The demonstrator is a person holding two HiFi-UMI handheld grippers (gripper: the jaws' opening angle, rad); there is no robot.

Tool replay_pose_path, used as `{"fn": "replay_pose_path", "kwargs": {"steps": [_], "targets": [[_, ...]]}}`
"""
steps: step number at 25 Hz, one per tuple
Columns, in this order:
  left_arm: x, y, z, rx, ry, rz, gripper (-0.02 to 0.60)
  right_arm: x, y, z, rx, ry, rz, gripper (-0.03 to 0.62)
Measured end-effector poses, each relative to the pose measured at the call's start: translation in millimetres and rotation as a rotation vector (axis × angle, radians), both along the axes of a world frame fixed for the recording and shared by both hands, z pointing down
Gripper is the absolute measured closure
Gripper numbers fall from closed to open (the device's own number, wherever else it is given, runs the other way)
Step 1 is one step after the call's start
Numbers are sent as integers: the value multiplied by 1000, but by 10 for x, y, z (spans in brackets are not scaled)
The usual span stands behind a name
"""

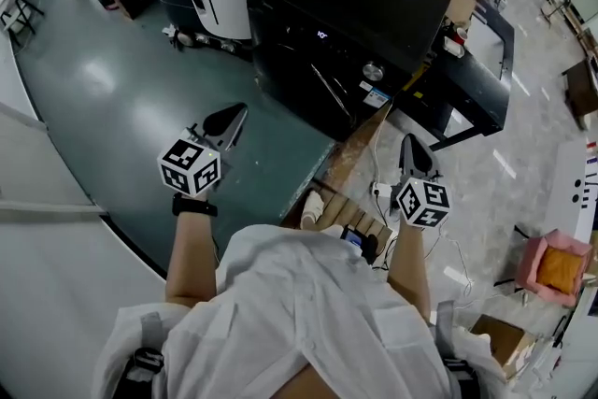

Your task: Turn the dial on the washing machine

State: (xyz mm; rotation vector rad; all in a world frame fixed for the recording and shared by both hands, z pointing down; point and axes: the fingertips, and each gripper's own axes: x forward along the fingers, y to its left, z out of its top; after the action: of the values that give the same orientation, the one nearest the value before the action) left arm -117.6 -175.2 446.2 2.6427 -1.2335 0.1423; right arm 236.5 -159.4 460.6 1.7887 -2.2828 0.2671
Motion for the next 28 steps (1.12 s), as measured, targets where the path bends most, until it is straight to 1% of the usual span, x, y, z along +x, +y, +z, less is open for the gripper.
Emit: {"fn": "replay_pose_path", "kwargs": {"steps": [5,10,13,18,21,24,28], "targets": [[186,-282,51,-15,-5,-6,565,-28,-356,53,-23,27,-69,591],[368,-521,51,-22,-22,-10,565,46,-682,94,-40,17,-102,591],[448,-667,32,-21,-27,-23,565,78,-876,120,-52,12,-134,552],[620,-922,16,-13,-35,-49,565,46,-1185,180,-72,18,-226,520],[767,-1025,-24,-1,-50,-43,565,-4,-1340,218,-84,22,-278,506],[890,-1043,-21,-1,-76,-20,565,-79,-1452,277,-100,32,-318,488],[910,-1035,12,-17,-90,-20,565,-213,-1552,378,-129,57,-366,464]]}}
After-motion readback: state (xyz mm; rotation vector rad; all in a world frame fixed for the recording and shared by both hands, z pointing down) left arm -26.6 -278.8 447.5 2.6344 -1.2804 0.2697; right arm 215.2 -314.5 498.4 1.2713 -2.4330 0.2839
